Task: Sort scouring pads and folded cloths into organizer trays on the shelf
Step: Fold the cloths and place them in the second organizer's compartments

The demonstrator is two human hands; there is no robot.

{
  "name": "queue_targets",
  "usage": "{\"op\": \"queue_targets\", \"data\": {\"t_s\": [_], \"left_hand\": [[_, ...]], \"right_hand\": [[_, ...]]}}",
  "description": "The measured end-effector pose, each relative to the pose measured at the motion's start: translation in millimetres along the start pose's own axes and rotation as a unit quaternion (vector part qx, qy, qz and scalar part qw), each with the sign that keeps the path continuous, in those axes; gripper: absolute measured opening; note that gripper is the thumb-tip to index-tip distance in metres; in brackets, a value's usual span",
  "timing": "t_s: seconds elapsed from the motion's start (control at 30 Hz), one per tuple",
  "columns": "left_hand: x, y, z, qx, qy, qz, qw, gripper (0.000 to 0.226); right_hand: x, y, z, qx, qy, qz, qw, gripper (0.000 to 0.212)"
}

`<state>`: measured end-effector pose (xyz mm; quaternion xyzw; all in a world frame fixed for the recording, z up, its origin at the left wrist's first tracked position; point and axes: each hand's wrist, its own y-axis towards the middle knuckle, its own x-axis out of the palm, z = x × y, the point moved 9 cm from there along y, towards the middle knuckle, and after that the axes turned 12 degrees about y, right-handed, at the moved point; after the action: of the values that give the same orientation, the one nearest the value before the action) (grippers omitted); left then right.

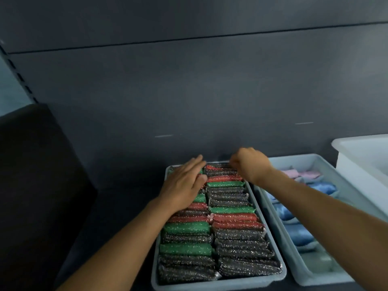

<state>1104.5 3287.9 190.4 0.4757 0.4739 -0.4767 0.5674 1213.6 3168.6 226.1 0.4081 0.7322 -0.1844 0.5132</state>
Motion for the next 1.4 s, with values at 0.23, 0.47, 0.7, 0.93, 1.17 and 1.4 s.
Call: {"op": "queue_targets", "data": {"t_s": [0.23,0.47,0.7,0.93,1.17,1.4], "left_hand": [[27.1,11.5,20.5,0.063,0.056,-0.079,0.993,0.053],[24.9,11.5,19.2,0.053,0.036,-0.085,0.994,0.053],[31.8,-14.2,-37.0,-0.037,0.093,-0.145,0.984,0.069],[25.7,-14.3,-33.6,-0.045,0.016,-0.132,0.990,0.064],[34.1,-63.2,-19.7,0.012,0.082,-0.157,0.984,0.071],[4.0,-89.3,5.2,0.029,0.022,-0.105,0.994,0.071]], "right_hand": [[14.6,18.5,9.6,0.004,-0.100,-0.078,0.992,0.017],[13.5,12.3,-0.6,-0.019,-0.112,-0.049,0.992,0.019],[70.1,-37.1,-23.9,-0.050,-0.037,-0.175,0.983,0.078],[71.5,-34.8,-18.7,-0.052,-0.017,-0.196,0.979,0.071],[71.4,-79.7,-23.4,-0.071,-0.038,-0.207,0.975,0.062],[26.1,-98.0,-24.3,-0.103,0.152,-0.092,0.979,0.051]]}}
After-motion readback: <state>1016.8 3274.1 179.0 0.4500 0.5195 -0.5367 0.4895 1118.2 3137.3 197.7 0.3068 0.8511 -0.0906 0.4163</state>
